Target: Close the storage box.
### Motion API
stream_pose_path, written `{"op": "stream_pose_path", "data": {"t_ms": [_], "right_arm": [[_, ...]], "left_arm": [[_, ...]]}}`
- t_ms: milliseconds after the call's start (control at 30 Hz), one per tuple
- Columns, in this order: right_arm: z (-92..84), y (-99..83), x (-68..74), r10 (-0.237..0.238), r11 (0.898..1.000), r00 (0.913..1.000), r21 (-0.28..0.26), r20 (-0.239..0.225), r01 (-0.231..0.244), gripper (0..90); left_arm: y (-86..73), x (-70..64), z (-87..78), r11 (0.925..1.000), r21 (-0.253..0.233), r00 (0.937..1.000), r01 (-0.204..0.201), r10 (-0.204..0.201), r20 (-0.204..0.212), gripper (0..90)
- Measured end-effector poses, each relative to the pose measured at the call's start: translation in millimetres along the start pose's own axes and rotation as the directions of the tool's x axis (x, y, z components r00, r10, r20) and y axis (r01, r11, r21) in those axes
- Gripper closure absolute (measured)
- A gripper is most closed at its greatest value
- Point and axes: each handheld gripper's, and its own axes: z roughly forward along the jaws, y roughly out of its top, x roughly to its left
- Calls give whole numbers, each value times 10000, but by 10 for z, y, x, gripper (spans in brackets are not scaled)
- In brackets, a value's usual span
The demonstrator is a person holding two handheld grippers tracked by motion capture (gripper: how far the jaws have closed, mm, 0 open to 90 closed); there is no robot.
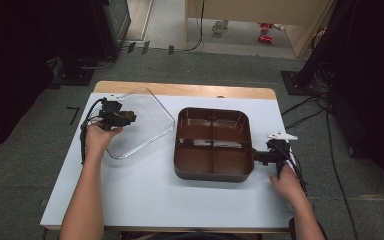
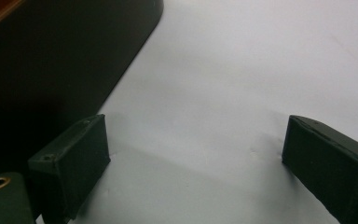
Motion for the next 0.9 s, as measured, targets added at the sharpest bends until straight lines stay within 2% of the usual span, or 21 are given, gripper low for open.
{"op": "stream_pose_path", "data": {"t_ms": [133, 300, 433, 600, 733, 900], "right_arm": [[0, 0, -1, 3, 10000, 10000, 4, -6, -3, 66], [1, 0, -2, 12, 10000, 10000, 9, -19, -12, 67], [1, 0, -2, 9, 10000, 10000, 6, -16, -9, 67], [1, 0, -3, 15, 10000, 10000, 8, -21, -14, 66], [1, 0, -2, 19, 10000, 10000, 10, -21, -19, 67], [0, 0, -3, -1, 10000, 10000, 11, -20, 1, 67]], "left_arm": [[56, -19, -101, 9998, -60, 9997, -180, 179, -138, 594], [118, -65, -214, 9997, -202, 9997, -155, 159, 197, 594], [189, -152, -283, 9988, -381, 9984, -296, 314, 477, 594], [252, -255, -334, 9969, -737, 9931, -259, 341, 1125, 594], [296, -361, -340, 9951, -804, 9904, -574, 669, 1209, 594], [348, -482, -328, 9938, -826, 9840, -748, 870, 1554, 594]]}}
